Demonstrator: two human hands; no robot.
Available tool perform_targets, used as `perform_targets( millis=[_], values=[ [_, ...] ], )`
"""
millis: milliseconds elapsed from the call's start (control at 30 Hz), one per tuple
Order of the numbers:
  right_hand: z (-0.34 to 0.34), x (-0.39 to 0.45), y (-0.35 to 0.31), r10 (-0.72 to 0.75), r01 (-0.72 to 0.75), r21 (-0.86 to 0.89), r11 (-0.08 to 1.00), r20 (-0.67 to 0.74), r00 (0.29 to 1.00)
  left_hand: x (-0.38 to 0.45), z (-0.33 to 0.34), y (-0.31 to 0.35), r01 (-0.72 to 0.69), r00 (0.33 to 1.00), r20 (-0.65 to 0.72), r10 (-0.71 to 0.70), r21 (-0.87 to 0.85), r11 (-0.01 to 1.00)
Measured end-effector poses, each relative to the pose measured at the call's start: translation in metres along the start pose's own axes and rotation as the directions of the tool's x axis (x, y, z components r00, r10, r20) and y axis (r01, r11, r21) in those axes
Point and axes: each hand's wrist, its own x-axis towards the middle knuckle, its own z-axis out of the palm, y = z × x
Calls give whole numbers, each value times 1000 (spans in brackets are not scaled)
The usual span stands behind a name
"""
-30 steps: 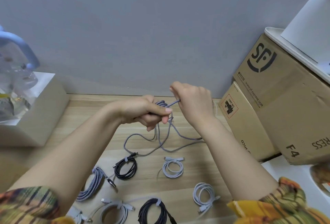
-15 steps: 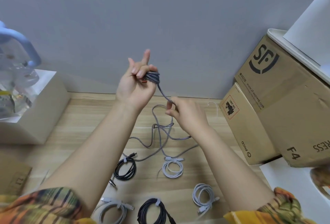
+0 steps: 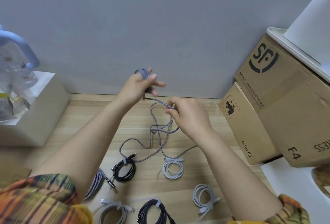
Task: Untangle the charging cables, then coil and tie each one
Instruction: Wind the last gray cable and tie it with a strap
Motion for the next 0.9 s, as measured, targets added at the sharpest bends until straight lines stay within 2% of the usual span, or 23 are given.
perform_targets(
  millis=[100,233,400,500,567,633,667,733,767,800,833,867,900],
  values=[
    [-9,2,1,-1,-1,-60,998,-32,999,-6,3,-1,-22,984,178,-34,303,953],
    [-23,4,2,-4,-7,-81,997,-142,990,-13,7,2,-62,952,286,-106,521,851],
    [-30,16,11,-3,13,26,1000,-351,936,-23,3,23,35,877,443,-184,324,946],
    [-26,31,15,110,-3,286,958,-358,927,-24,-4,34,67,832,523,-182,231,971],
    [-24,41,15,246,-64,580,812,-241,939,-24,-8,35,123,797,588,-138,66,990],
    [-21,50,15,332,-211,815,540,24,943,-23,-10,34,197,782,619,-75,-132,971],
    [-18,53,15,338,-270,855,443,120,933,-22,-10,33,232,777,628,-36,-233,944],
    [-12,56,16,331,-303,863,403,171,928,-18,-10,27,308,753,651,95,-477,823],
    [-8,57,16,315,-271,870,413,143,938,-18,-9,24,360,729,658,187,-602,713],
    [-4,57,15,283,-203,880,429,82,955,-17,-9,21,427,711,646,277,-710,560],
    [0,57,13,246,-120,878,463,3,969,-16,-8,18,508,707,617,345,-783,360],
    [5,55,12,207,-49,848,527,-72,976,-16,-6,18,537,743,561,366,-825,175],
    [10,54,12,169,-8,790,613,-122,978,-15,-4,19,505,806,486,338,-862,37]
  ],
)
